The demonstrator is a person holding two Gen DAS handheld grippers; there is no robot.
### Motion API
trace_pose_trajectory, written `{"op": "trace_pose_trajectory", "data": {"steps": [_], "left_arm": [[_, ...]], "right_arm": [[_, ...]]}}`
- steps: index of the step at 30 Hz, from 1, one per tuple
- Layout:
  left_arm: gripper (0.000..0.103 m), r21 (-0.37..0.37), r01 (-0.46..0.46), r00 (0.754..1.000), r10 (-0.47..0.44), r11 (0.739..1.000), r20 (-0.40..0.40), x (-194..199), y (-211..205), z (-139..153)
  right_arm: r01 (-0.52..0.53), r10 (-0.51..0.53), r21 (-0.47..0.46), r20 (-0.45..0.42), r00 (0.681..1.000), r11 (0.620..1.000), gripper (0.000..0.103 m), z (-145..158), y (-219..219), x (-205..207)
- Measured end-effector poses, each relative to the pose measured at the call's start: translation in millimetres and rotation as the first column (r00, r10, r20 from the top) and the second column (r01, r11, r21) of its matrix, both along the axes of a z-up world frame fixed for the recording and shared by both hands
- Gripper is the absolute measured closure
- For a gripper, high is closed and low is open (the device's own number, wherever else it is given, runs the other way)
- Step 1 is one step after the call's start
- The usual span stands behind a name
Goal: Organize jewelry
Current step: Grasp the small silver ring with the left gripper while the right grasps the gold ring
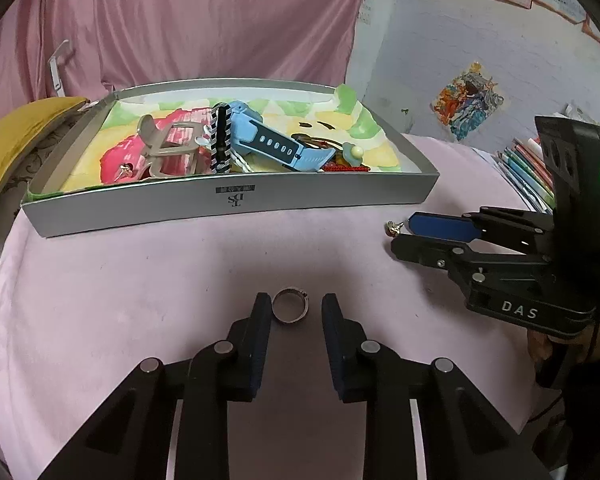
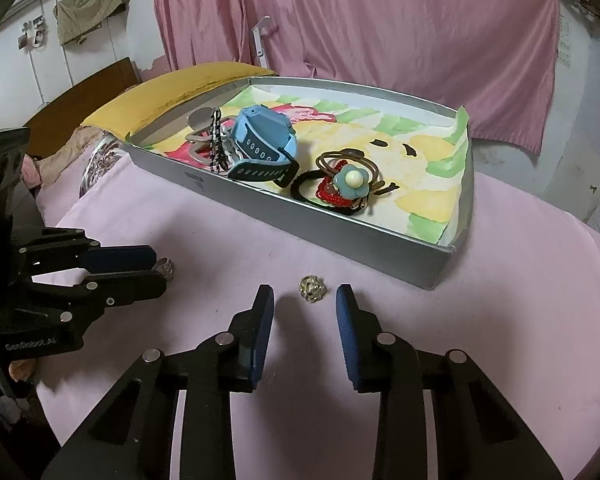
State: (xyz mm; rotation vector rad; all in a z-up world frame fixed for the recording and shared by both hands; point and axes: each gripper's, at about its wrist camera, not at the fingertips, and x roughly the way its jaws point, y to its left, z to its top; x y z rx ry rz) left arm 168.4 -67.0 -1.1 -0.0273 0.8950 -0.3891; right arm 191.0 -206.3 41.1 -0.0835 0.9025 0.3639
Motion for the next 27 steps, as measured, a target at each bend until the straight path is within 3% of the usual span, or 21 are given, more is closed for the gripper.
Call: {"op": "trace_pose_trajectory", "data": {"steps": [3, 14, 20, 22, 27], "left_arm": [[0.079, 0.001, 0.007, 1.0, -0.007, 1.0, -0.002, 1.0, 0.1, 0.6], [0.085, 0.069, 0.049, 0.999, -0.049, 0.996, 0.0, 3.2, -7.7, 1.1], [0.086, 0.035, 0.039, 0.999, -0.039, 0.999, 0.001, 3.6, -3.3, 0.4], [0.098, 0.005, 0.03, 0.999, -0.031, 1.0, 0.018, 2.0, 0.1, 2.9], [0.098, -0.008, 0.012, 1.0, -0.011, 1.0, 0.026, 5.1, 3.2, 4.3]], "right_arm": [[0.0, 0.0, -0.002, -0.015, 1.0, 1.0, 0.075, -2.7, 0.2, 3.9], [-0.011, 0.011, -0.017, -0.013, 1.0, 1.0, 0.091, -4.0, 2.4, 9.4], [-0.022, 0.022, -0.016, -0.002, 1.0, 1.0, 0.091, -2.3, 4.3, 6.2], [-0.02, 0.02, -0.007, 0.016, 1.0, 1.0, 0.091, 0.7, 4.7, 2.5], [-0.022, 0.022, 0.008, 0.035, 0.999, 1.0, 0.091, 4.1, 6.2, -1.6]]}}
